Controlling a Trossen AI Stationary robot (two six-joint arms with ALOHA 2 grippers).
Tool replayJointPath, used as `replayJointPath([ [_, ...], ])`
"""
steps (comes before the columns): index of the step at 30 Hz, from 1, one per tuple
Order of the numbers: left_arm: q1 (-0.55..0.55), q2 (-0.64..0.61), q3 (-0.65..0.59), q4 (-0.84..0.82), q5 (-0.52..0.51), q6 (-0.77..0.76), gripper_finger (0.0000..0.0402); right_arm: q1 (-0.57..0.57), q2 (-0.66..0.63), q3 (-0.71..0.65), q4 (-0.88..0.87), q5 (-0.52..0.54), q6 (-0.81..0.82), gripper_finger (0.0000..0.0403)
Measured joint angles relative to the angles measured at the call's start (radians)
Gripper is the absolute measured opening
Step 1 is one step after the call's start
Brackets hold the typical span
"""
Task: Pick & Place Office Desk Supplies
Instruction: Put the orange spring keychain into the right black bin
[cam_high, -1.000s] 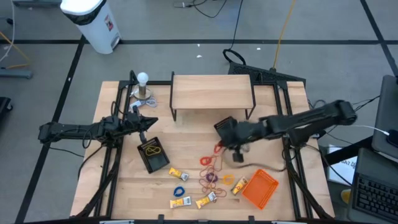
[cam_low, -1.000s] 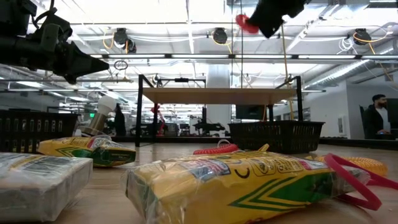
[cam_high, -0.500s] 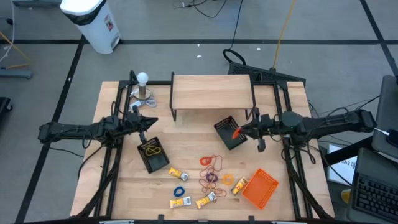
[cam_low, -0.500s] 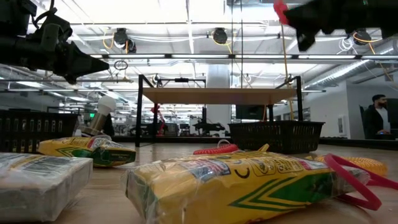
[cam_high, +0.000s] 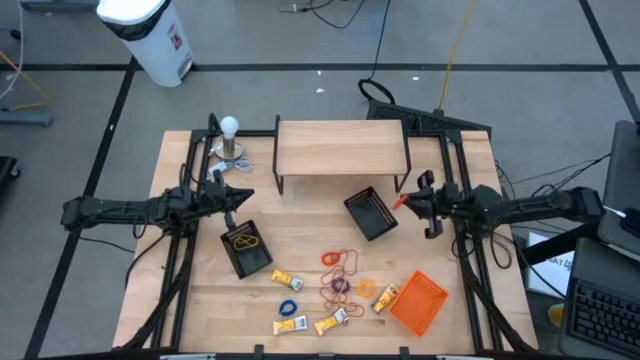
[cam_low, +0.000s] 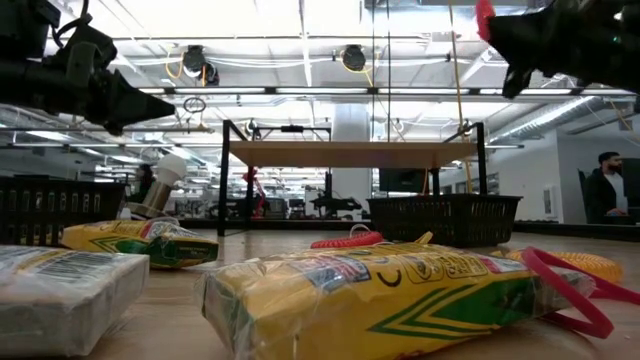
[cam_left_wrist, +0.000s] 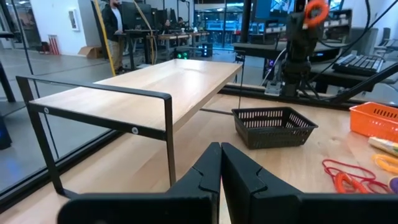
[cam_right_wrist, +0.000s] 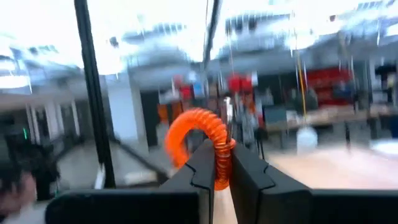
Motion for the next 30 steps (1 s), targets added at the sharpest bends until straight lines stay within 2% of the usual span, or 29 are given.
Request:
replayJointPath([
  [21, 0.000, 0.000, 0.000, -0.005, -0.007, -0.007, 0.0010, -0.001, 0.014, -0.005, -0.043, 0.027, -0.062, 0.0018],
  [24, 0.000, 0.000, 0.000, -0.005, -0.007, -0.007, 0.0010, -0.001, 0.013, 0.041, -0.011, 0.030, -0.066, 0.0018],
  [25, 0.000, 0.000, 0.000, -0.005, -0.007, -0.007, 0.0010, -0.001, 0.012, 0.067, -0.041, 0.029, -0.082, 0.0018],
  [28, 0.000, 0.000, 0.000, -0.003, -0.007, -0.004, 0.0010, 0.000, 0.031, 0.220, -0.291, 0.045, -0.128, 0.0018],
  [30, 0.000, 0.000, 0.000, 0.003, -0.007, -0.003, 0.0010, 0.000, 0.049, 0.347, -0.480, 0.112, -0.121, 0.0018],
])
